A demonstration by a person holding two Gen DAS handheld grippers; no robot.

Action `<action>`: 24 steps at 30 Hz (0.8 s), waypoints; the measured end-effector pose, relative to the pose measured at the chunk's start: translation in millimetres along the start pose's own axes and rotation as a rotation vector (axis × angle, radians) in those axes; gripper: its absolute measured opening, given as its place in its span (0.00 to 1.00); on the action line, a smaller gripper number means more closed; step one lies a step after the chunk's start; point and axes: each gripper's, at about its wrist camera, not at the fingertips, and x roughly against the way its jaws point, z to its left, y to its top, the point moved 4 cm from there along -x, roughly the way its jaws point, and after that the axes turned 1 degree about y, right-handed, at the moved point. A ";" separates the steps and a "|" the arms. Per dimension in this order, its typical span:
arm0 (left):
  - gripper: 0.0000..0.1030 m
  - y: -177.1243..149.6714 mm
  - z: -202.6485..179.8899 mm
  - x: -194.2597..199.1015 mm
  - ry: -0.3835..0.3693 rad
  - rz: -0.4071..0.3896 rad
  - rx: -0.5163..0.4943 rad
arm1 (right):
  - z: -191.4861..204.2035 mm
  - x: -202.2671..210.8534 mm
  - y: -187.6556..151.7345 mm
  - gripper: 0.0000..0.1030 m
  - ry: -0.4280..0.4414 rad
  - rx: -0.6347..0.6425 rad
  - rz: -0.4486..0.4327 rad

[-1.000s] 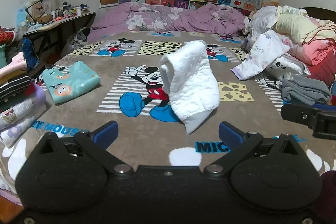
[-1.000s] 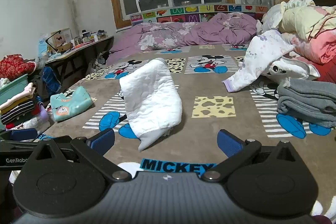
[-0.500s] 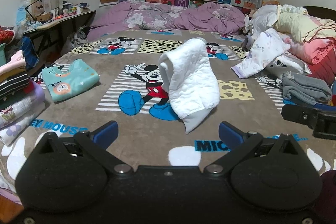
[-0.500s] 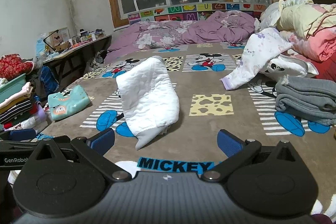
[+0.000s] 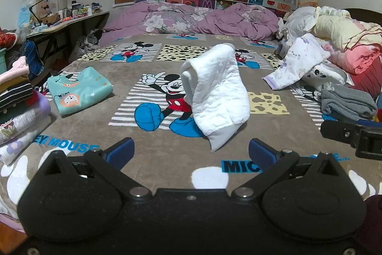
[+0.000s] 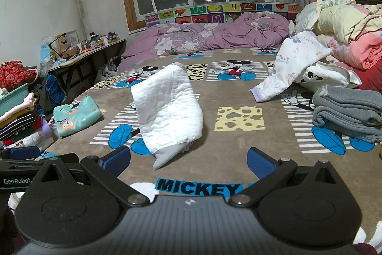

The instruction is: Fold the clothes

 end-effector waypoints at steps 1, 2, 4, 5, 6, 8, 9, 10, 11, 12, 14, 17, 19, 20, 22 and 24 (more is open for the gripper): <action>1.00 -0.1 0.2 -0.2 0.000 0.001 0.001 | 0.1 0.0 0.1 1.00 0.000 0.000 0.000; 1.00 -0.2 0.4 -0.3 -0.001 0.001 0.002 | 0.2 0.1 0.2 1.00 -0.001 -0.001 0.000; 1.00 -0.7 0.5 -0.5 -0.002 0.002 0.003 | -0.1 0.0 0.6 1.00 0.000 -0.002 -0.001; 1.00 -0.9 0.5 -0.8 -0.001 0.003 0.003 | -0.3 -0.4 0.8 1.00 0.000 -0.003 -0.001; 1.00 -1.1 0.6 -1.2 -0.002 0.005 0.004 | -0.5 -0.6 0.7 1.00 0.001 -0.004 0.000; 1.00 -1.4 0.8 -2.3 -0.005 0.008 0.007 | -1.3 -1.6 0.8 1.00 0.000 -0.005 0.002; 1.00 -1.5 1.0 -2.9 -0.005 0.008 0.009 | -1.5 -1.9 0.6 1.00 0.001 -0.006 0.002; 1.00 -1.5 1.3 -3.5 -0.005 0.009 0.010 | -2.0 -2.6 0.8 1.00 0.003 -0.008 0.002; 1.00 -1.7 1.4 -4.5 -0.007 0.009 0.011 | -2.5 -3.3 0.9 1.00 0.005 -0.009 0.002; 1.00 -1.8 1.5 -5.5 -0.009 0.010 0.012 | -2.8 -4.1 0.7 1.00 0.009 -0.010 0.002; 1.00 -2.1 1.6 -7.7 -0.014 0.011 0.013 | -4.0 -5.9 -0.1 1.00 0.018 -0.015 0.003; 1.00 -2.9 2.4 -12.6 -0.028 0.011 0.020 | -7.6 -9.6 -2.3 1.00 0.024 -0.027 -0.005; 1.00 -3.4 3.8 -18.5 -0.036 0.007 0.032 | -10.5 -13.3 -4.1 1.00 0.021 -0.033 -0.011; 1.00 -3.9 4.8 -21.2 -0.040 0.002 0.037 | -12.5 -16.2 -5.6 1.00 0.021 -0.034 -0.014; 1.00 -5.1 5.7 -27.2 -0.044 -0.015 0.038 | -17.0 -21.6 -8.5 1.00 0.034 -0.045 -0.025; 1.00 -6.3 5.3 -33.1 -0.053 -0.031 0.038 | -23.5 -29.2 -11.6 1.00 0.059 -0.072 -0.026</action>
